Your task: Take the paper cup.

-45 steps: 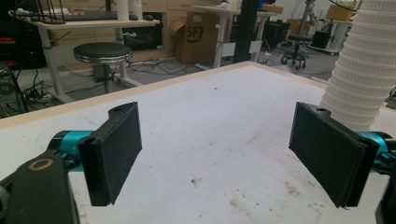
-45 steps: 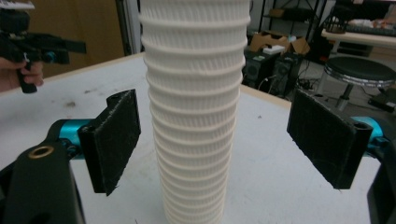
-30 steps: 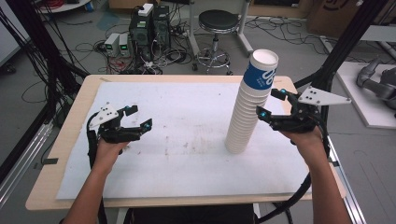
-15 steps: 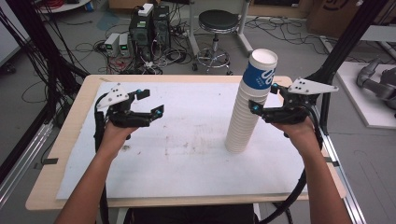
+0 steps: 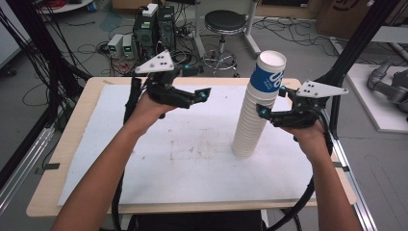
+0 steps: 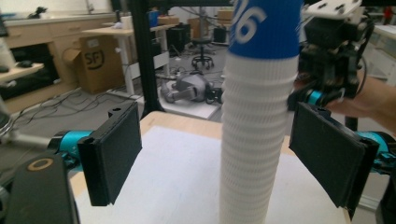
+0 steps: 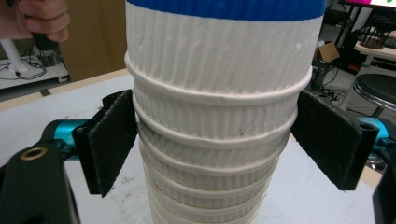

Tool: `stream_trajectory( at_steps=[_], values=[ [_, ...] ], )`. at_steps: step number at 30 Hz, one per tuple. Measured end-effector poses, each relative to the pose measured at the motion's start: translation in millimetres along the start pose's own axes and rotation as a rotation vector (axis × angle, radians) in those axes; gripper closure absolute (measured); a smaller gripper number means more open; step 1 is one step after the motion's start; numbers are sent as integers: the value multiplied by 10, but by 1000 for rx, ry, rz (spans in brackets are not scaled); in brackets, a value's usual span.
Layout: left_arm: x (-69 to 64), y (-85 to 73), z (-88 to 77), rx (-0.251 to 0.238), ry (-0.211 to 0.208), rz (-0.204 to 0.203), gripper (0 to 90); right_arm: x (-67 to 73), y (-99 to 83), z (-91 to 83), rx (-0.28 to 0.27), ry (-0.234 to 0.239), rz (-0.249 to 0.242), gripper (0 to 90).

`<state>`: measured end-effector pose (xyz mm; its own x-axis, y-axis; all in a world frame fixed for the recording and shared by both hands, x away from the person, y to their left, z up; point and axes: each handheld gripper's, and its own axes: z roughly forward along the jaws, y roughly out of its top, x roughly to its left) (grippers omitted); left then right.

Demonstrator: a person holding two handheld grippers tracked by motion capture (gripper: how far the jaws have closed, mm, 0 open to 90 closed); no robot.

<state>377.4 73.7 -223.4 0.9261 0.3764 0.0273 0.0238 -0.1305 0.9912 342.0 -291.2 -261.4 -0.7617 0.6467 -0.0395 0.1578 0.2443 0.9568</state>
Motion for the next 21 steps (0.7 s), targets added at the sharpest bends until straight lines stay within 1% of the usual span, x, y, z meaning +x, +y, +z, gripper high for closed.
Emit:
stream_trajectory(
  at_steps=[2, 4, 7, 9, 11, 12, 13, 15, 16, 17, 18, 20, 21],
  values=[
    [-42, 100, 136, -2, -34, 4, 168, -2, 1, 0, 1, -1, -3, 154],
    [-85, 192, 267, 2, -64, 18, 168, -8, 3, 3, -1, 3, -8, 154],
    [-144, 319, 461, 16, -93, 30, 168, -9, 8, 4, 3, 5, -7, 154],
    [-175, 397, 594, 35, -113, 39, 167, -13, 11, 6, 4, 7, -10, 154],
    [-208, 474, 724, 54, -119, 50, 168, -11, 13, 7, 5, 7, -11, 155],
    [-243, 541, 839, 60, -127, 54, 168, -8, 16, 6, 8, 7, -10, 155],
    [-243, 541, 839, 60, -127, 54, 167, -8, 16, 6, 8, 7, -10, 155],
    [-284, 591, 945, 62, -138, 62, 168, -5, 22, 9, 8, 10, -9, 155],
    [-330, 617, 1039, 75, -148, 69, 168, -3, 27, 10, 13, 10, -12, 155],
    [-330, 617, 1039, 75, -148, 69, 154, -3, 27, 10, 13, 10, -12, 155],
    [-343, 624, 1080, 83, -139, 74, 145, -4, 30, 9, 16, 9, -9, 155],
    [-341, 622, 1146, 99, -133, 62, 142, -13, 29, 6, 16, 10, -11, 155],
    [-339, 617, 1175, 107, -115, 60, 142, -13, 29, 6, 16, 10, -11, 155]
  ],
)
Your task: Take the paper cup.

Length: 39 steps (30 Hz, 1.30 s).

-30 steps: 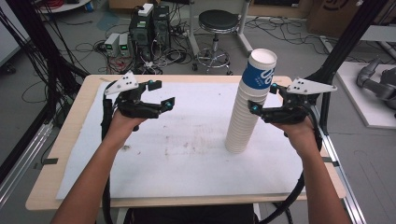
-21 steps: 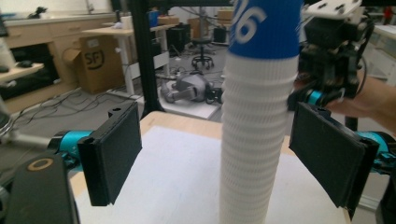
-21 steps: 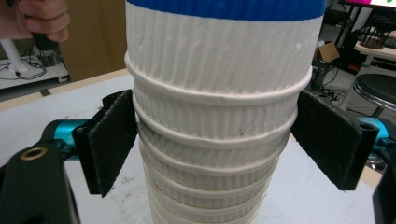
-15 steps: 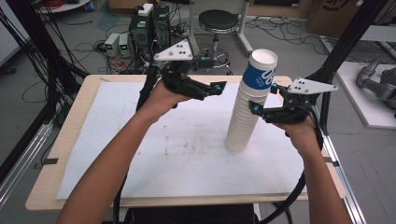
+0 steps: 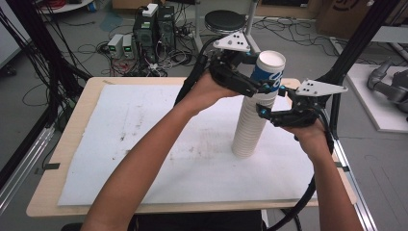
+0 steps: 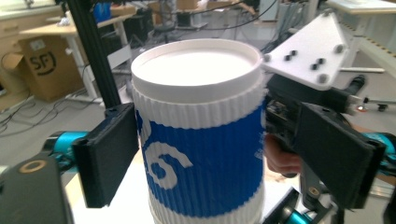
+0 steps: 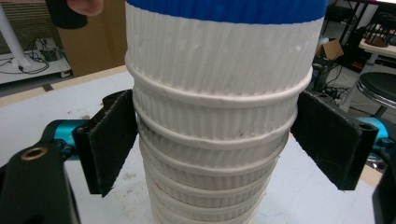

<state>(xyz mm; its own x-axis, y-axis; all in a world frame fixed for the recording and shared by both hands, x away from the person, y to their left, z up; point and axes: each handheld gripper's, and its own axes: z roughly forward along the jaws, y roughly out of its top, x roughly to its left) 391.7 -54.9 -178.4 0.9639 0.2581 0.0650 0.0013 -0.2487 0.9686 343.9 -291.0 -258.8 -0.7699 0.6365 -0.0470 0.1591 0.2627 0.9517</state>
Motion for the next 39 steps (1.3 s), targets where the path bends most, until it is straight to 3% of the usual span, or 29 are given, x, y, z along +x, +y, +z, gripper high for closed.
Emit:
stream_trajectory(
  at_steps=[1, 8, 13, 15, 21, 31, 35, 39],
  values=[
    [17, -8, 46, 15, 23, -5, 142, 9, 2, 2, -1, 3, -2, 155],
    [30, 0, 122, 11, 14, -2, 169, 25, 26, 17, 10, 6, -15, 155],
    [28, 44, 122, -4, 0, 26, 242, 13, 27, 18, 11, 5, -9, 155],
    [23, 84, 98, -36, 7, 32, 246, 15, 26, 13, 14, 6, -6, 155],
    [19, 286, -100, -124, 30, 28, 249, 11, 11, 6, 4, 4, -8, 152],
    [17, 472, -425, -243, 78, 29, 251, 38, -50, -19, -6, -17, 11, 147],
    [43, 486, -587, -244, 108, 41, 252, 46, -86, -50, 13, -17, 6, 149],
    [72, 366, -753, -215, 125, 48, 252, 89, -175, -122, 26, -19, 0, 151]
  ],
)
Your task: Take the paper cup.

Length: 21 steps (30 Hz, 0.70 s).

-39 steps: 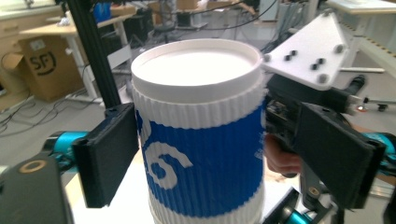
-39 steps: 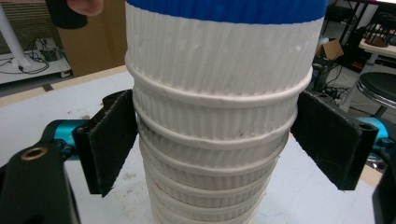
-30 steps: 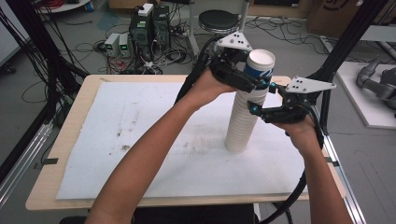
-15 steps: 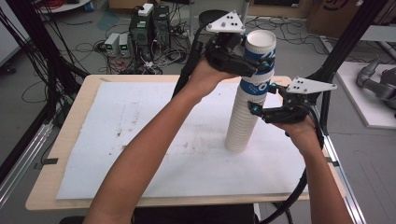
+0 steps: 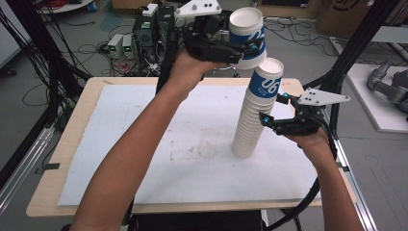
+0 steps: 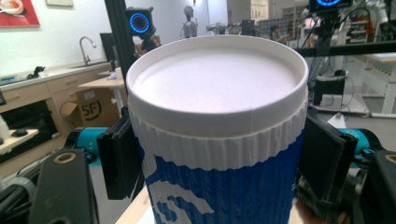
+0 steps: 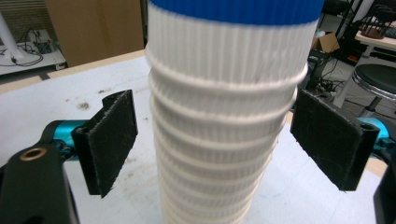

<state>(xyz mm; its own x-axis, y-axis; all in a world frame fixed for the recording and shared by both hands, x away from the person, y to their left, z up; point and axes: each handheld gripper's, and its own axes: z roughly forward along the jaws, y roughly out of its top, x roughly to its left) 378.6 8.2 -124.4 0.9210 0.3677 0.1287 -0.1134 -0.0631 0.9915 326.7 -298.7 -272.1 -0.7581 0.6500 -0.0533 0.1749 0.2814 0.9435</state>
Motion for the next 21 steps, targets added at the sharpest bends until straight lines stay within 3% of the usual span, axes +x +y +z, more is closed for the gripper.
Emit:
stream_trajectory(
  at_steps=[3, 4, 5, 13, 21],
  values=[
    [25, -162, -163, 33, 18, 7, 252, 33, -68, -54, -5, -3, 4, 152],
    [32, -329, -277, 47, 26, -1, 253, 55, -113, -90, -9, -6, 4, 152],
    [32, -329, -277, 47, 26, -1, 253, 55, -113, -90, -9, -6, 4, 152],
    [40, -1074, -660, 102, 39, -73, 253, 173, -333, -148, -7, 4, 23, 154],
    [32, -1535, -970, 137, 69, -113, 252, 330, -532, -136, 8, 4, 34, 154]
  ],
)
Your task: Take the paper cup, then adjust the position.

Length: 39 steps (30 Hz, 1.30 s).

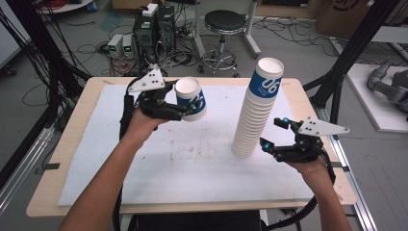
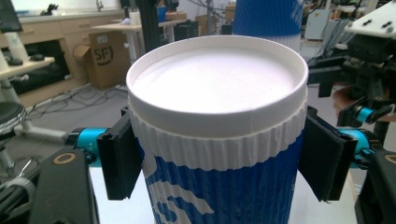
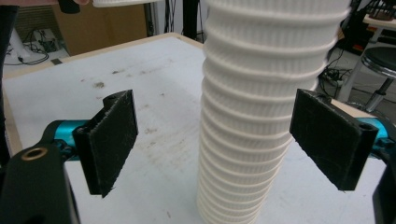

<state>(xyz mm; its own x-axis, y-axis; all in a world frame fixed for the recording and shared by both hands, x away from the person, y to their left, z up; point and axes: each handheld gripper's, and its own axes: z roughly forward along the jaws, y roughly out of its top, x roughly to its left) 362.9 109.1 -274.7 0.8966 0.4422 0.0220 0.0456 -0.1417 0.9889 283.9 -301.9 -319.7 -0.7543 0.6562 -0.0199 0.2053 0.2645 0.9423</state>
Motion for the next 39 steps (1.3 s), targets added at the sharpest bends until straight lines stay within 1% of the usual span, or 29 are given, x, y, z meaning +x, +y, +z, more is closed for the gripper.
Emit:
stream_trajectory(
  at_steps=[4, 5, 6, 7, 8, 9, 10, 11, 14, 16, 19, 24, 27, 29, 32, 34, 35, 36, 37, 39],
  values=[
    [-1, -171, -100, 6, 18, -28, 252, 131, -102, 85, 20, 23, -5, 155],
    [-5, -203, -122, 4, 19, -36, 252, 208, -139, 137, 20, 38, 3, 155],
    [-13, -230, -142, 4, 21, -42, 252, 208, -139, 137, 20, 38, 3, 155],
    [-20, -252, -159, 5, 19, -44, 251, 285, -162, 196, 21, 54, -2, 155],
    [-28, -268, -178, 10, 22, -42, 251, 285, -162, 196, 21, 54, -2, 155],
    [-38, -281, -197, 12, 24, -40, 251, 344, -176, 255, 17, 67, -8, 156],
    [-45, -291, -217, 13, 26, -42, 252, 359, -181, 284, 15, 73, -9, 156],
    [-52, -298, -237, 11, 29, -42, 252, 359, -181, 284, 15, 73, -9, 156],
    [-69, -310, -280, 14, 42, -41, 252, 378, -184, 361, 21, 85, -9, 156],
    [-73, -316, -286, 19, 49, -41, 252, 386, -182, 403, 15, 95, -8, 155],
    [-88, -339, -267, 31, 45, -37, 252, 401, -184, 481, 8, 116, -11, 155],
    [-162, -442, -248, 52, 30, -47, 252, 439, -176, 556, 9, 135, -16, 155],
    [-200, -510, -252, 55, 18, -53, 252, 470, -172, 600, 15, 145, -22, 156],
    [-223, -558, -256, 57, 12, -57, 252, 466, -168, 620, 16, 151, -22, 155],
    [-248, -614, -248, 77, 7, -58, 252, 469, -156, 650, 13, 159, -18, 155],
    [-264, -640, -238, 73, -3, -63, 252, 485, -145, 691, 16, 170, -32, 155],
    [-303, -659, -225, 71, -6, -66, 252, 511, -137, 739, 22, 184, -40, 155],
    [-303, -659, -225, 71, -6, -66, 252, 511, -137, 739, 22, 184, -40, 155],
    [-329, -669, -215, 65, -11, -69, 252, 522, -133, 759, 20, 200, -36, 155],
    [-378, -691, -192, 60, -21, -74, 252, 528, -119, 802, 4, 211, -29, 155]
  ],
)
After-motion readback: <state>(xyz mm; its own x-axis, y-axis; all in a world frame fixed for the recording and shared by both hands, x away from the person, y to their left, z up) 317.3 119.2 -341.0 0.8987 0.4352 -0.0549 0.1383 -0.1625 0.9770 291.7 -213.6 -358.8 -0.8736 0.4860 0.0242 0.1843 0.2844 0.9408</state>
